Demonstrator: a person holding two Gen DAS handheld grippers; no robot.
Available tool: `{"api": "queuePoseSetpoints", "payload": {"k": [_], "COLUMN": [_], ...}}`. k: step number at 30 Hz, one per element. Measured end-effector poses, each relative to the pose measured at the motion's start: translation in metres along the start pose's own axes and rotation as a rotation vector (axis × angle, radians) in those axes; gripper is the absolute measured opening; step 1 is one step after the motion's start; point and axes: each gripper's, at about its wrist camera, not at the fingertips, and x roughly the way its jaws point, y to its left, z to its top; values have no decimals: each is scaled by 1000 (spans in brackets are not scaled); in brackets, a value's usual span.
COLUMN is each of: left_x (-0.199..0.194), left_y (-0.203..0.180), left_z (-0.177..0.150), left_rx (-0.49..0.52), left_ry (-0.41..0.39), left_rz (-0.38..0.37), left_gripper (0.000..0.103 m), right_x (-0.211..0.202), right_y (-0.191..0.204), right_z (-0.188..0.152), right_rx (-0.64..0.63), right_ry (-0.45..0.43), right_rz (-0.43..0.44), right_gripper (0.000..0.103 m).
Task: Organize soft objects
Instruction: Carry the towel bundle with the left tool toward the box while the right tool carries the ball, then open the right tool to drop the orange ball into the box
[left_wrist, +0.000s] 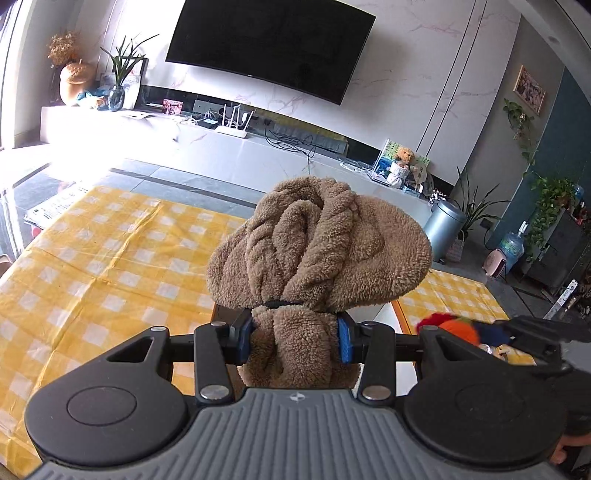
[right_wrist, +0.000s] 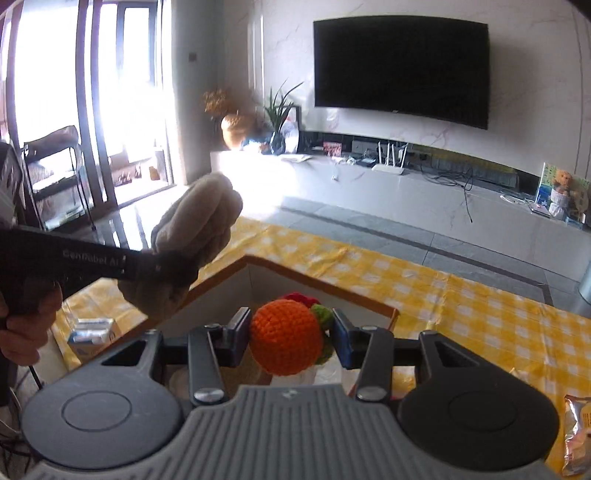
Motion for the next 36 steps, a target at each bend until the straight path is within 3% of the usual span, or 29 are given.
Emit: {"api": "queuePoseSetpoints", "payload": {"k": [5, 8, 14, 20, 22, 23, 24, 28, 32, 36], "left_x": [-4, -5, -7, -6, -6, -5, -4, 8, 16, 15], "left_y": [5, 4, 15, 21, 21, 21, 21, 13, -2, -7], "left_z": [-4, -2, 1, -2, -3, -3, -4, -13, -28, -35], "left_rx": [29, 72, 64, 56, 55, 55, 60, 127, 232, 223], "left_ry": [13, 48, 72, 100, 108, 114, 122, 197, 256, 279], "left_rz": [7, 20, 60, 38, 32, 32, 33, 30, 37, 14], "left_gripper": [49, 49, 49, 49, 49, 49, 49, 49, 50, 50], "right_x": [52, 57, 53, 55, 50, 47, 44, 31, 26, 25], "right_y": [17, 21, 43, 72, 75, 74, 74, 66, 54, 40], "right_z": [-3, -5, -8, -22, -22, -21, -20, -11, -11, -18], "right_rx": [-154, -210, -144, -228, -214, -198, -179, -131, -107, -77], "right_ry": [214, 264, 348, 441, 439, 419, 389, 302, 263, 264], "right_rz": [-64, -98, 103, 161, 175, 164, 149, 141, 61, 10], "right_gripper": [46, 46, 46, 47, 62, 82, 92, 92, 93, 95]}}
